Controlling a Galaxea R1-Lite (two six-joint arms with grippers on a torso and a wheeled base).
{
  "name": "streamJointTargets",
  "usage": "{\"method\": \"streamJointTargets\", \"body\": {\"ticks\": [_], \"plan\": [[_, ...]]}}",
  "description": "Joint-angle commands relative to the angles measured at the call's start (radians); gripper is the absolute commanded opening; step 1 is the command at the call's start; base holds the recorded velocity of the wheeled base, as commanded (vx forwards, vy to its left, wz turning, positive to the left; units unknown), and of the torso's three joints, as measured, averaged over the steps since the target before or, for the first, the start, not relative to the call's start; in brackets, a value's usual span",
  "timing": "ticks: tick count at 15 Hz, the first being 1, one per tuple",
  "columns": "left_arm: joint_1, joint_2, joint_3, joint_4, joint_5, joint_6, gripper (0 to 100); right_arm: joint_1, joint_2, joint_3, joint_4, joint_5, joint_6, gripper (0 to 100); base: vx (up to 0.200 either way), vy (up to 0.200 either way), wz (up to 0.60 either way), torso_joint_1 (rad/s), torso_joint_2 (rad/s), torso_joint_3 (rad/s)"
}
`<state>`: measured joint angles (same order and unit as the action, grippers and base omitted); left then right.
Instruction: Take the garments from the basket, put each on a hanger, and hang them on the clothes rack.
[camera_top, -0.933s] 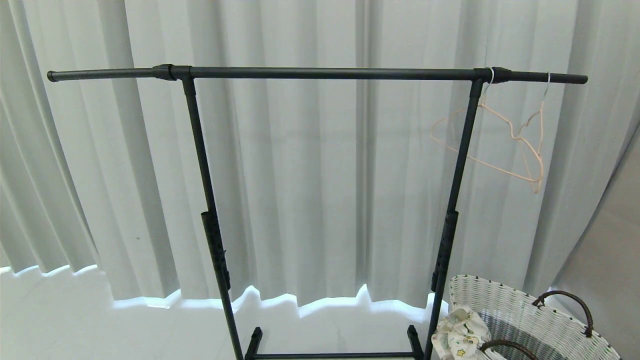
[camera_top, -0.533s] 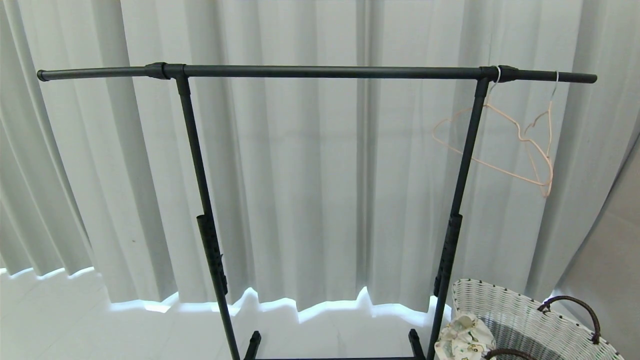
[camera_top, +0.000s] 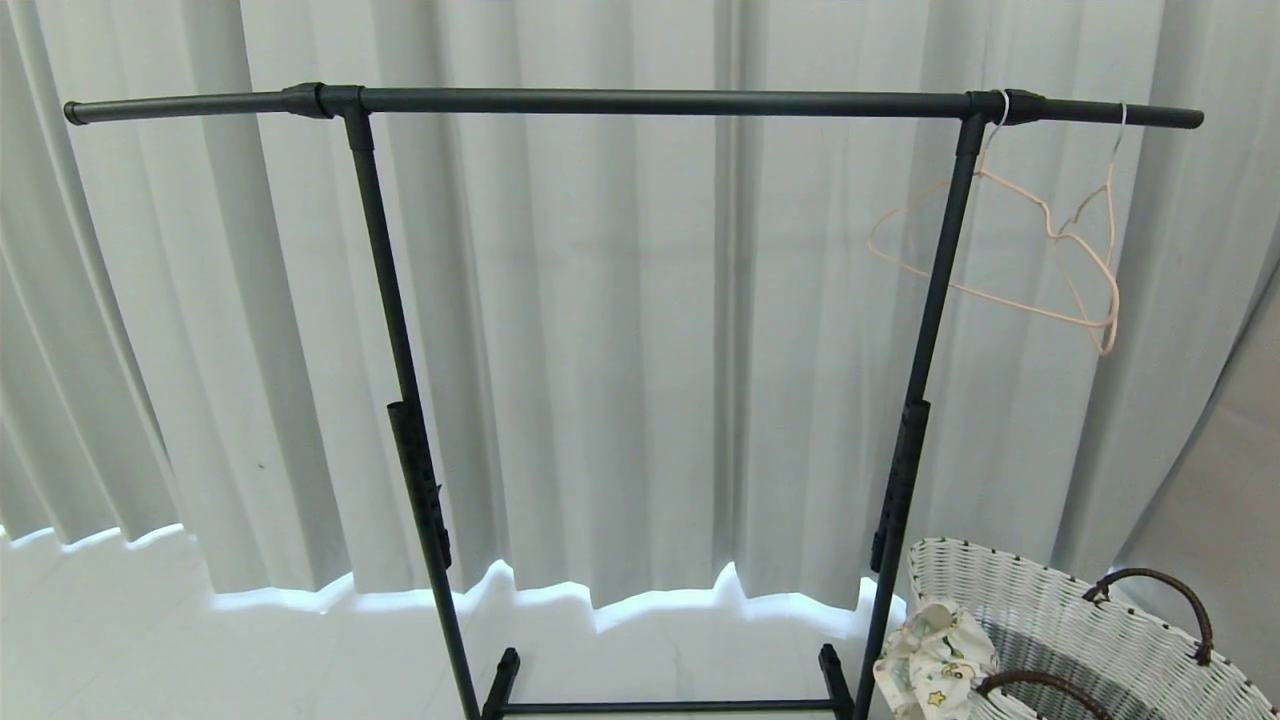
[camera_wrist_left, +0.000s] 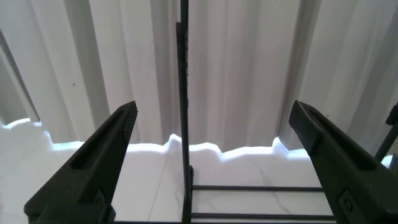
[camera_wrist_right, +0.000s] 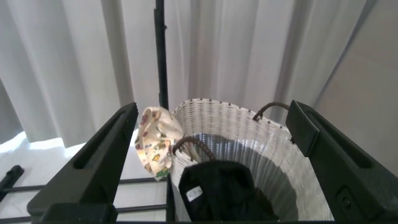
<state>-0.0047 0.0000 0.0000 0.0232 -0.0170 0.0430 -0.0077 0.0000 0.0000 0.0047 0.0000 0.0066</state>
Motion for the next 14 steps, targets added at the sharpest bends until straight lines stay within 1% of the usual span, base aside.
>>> {"method": "streamJointTargets", "body": {"ticks": [1,4,6,7,9,14], "plan": [[0.000,0.000,0.000,0.000,0.000,-0.002,100,0.000,0.002,0.000,0.000,0.000,0.003,100,0.000,0.000,0.00,-0.105,0.36,0.242],[0.000,0.000,0.000,0.000,0.000,0.005,100,0.000,0.002,0.000,0.000,0.000,0.004,100,0.000,0.000,0.00,-0.040,0.13,0.088],[0.000,0.000,0.000,0.000,0.000,0.009,100,0.000,0.002,0.000,-0.002,0.002,-0.010,100,0.000,0.000,0.00,0.000,0.00,0.000],[0.000,0.002,0.000,0.001,0.000,0.006,100,0.003,0.002,0.000,-0.002,0.002,-0.027,100,0.200,0.000,0.00,-0.002,0.01,0.002],[0.000,0.000,0.000,0.000,0.000,0.006,100,0.003,0.002,0.000,-0.002,0.002,-0.022,100,0.200,0.000,0.00,-0.005,0.00,0.005],[0.000,0.000,0.000,0.000,0.000,0.000,100,0.003,0.002,0.000,-0.002,0.002,-0.040,100,0.000,0.000,0.00,0.000,0.00,0.000]]}}
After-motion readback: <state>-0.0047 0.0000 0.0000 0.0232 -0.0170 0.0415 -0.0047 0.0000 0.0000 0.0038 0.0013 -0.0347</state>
